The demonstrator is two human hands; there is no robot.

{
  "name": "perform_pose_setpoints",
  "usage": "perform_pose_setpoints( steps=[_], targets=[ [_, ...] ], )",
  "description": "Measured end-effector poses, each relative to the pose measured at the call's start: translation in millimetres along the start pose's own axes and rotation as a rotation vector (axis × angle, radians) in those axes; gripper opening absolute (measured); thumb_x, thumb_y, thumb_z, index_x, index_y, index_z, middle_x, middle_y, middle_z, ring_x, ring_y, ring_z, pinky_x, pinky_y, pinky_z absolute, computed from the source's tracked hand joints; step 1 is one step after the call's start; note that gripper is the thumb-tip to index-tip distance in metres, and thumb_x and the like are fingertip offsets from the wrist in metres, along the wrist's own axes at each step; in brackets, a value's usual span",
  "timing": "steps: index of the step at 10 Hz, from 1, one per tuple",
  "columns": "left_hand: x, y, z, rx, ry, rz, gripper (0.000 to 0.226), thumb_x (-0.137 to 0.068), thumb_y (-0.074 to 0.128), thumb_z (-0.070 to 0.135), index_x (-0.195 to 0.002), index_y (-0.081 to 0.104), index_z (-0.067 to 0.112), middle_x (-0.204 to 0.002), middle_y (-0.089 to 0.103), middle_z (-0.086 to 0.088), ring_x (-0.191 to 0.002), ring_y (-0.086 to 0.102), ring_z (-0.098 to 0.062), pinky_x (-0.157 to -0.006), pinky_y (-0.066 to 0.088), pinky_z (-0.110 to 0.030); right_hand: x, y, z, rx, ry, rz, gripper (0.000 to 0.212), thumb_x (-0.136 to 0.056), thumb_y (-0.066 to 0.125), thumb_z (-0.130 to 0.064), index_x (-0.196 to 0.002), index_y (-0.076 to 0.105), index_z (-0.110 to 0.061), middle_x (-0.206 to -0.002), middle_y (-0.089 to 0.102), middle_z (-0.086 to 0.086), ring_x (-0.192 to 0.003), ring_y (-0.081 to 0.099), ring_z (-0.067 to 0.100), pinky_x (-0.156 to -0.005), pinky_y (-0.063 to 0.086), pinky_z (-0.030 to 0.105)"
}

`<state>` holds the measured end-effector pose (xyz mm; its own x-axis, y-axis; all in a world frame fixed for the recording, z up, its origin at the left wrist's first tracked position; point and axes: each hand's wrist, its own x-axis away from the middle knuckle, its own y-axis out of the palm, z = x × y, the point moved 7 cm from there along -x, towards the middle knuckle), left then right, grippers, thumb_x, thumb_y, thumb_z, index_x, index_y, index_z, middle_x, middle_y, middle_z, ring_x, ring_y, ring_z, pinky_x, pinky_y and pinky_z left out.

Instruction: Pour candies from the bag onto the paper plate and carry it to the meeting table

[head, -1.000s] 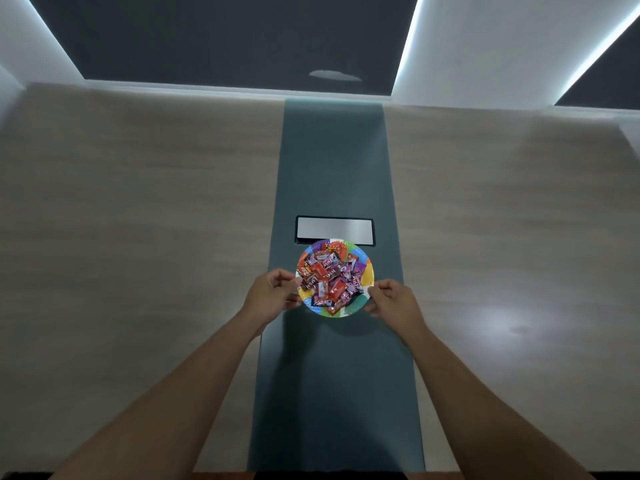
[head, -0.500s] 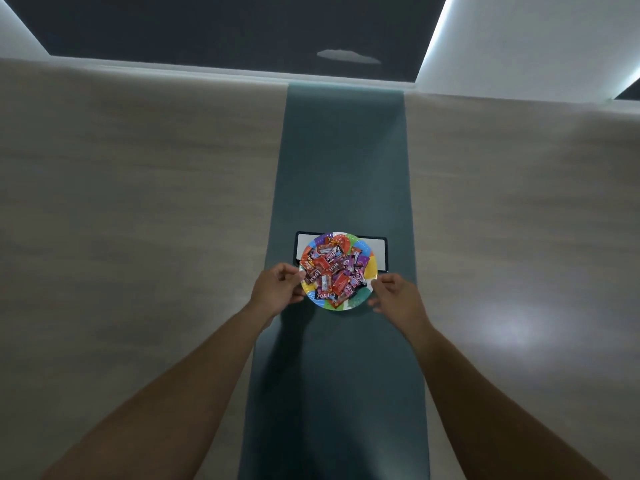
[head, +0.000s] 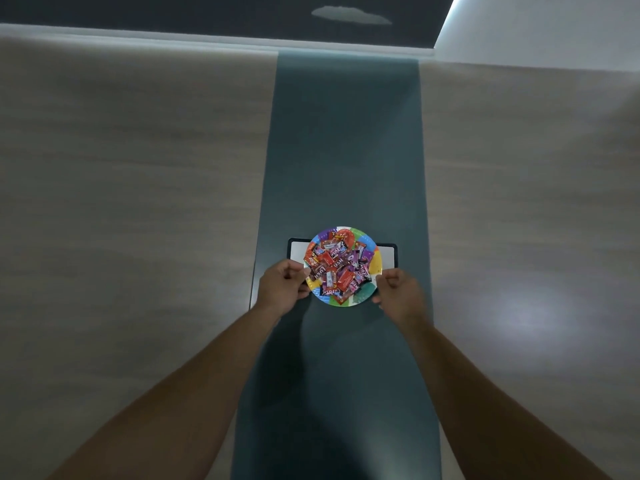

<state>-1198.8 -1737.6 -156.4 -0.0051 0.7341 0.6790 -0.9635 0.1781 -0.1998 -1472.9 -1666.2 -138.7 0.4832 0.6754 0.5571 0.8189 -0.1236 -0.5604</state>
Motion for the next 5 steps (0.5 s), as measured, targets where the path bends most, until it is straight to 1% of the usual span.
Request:
perform_pose_setpoints(
  steps=[1,2,3,4,5],
  targets=[
    [-2.4,2.1,-3.8,0.029,0.033,0.028,0.009,-0.101,0.075,0.018,-0.097,0.069,0.013,-0.103,0.078,-0.020,-0.080,0.077,-0.024,-0.078,0.069,-0.039,-1.9,1.4,1.8,-0.014,-0.003,0.042,0.020,-0.104,0.063,-0.023,-0.111,0.073,-0.008,-0.089,0.083,0.011,-0.057,0.072,0.007,-0.052,0.050,0.023],
    [1.6,1.8,-2.9,0.037,0.045,0.025,0.019,-0.098,0.078,0.023,-0.107,0.071,0.008,-0.103,0.079,-0.020,-0.081,0.078,-0.023,-0.080,0.069,-0.039,-0.4,1.1,4.3,-0.001,-0.003,0.040,0.021,-0.105,0.062,-0.028,-0.109,0.075,-0.012,-0.088,0.083,0.008,-0.050,0.070,0.001,-0.051,0.050,0.019],
    [16.4,-3.7,3.6,0.048,0.042,0.029,0.035,-0.095,0.082,0.031,-0.120,0.069,0.009,-0.102,0.078,-0.016,-0.085,0.081,-0.024,-0.079,0.069,-0.034,10.4,-6.2,2.7,0.005,0.005,0.052,0.021,-0.105,0.061,-0.028,-0.104,0.075,-0.013,-0.080,0.080,0.005,-0.055,0.070,0.006,-0.056,0.050,0.023],
    [31.9,-12.2,1.4,-0.010,0.049,0.025,0.038,-0.097,0.077,0.039,-0.123,0.067,0.014,-0.107,0.079,-0.008,-0.088,0.082,-0.024,-0.084,0.070,-0.038,25.9,-14.1,4.9,-0.007,0.011,0.063,0.020,-0.103,0.061,-0.031,-0.103,0.075,-0.016,-0.081,0.082,0.003,-0.064,0.074,0.015,-0.060,0.052,0.026],
    [58.7,-18.6,-1.8,-0.122,0.076,0.002,0.033,-0.102,0.070,0.042,-0.122,0.067,0.017,-0.109,0.079,-0.005,-0.086,0.081,-0.022,-0.085,0.069,-0.041,47.3,-16.7,10.5,0.005,-0.002,0.043,0.021,-0.102,0.061,-0.032,-0.106,0.075,-0.017,-0.092,0.083,0.003,-0.077,0.079,0.023,-0.071,0.059,0.033]
  ],
)
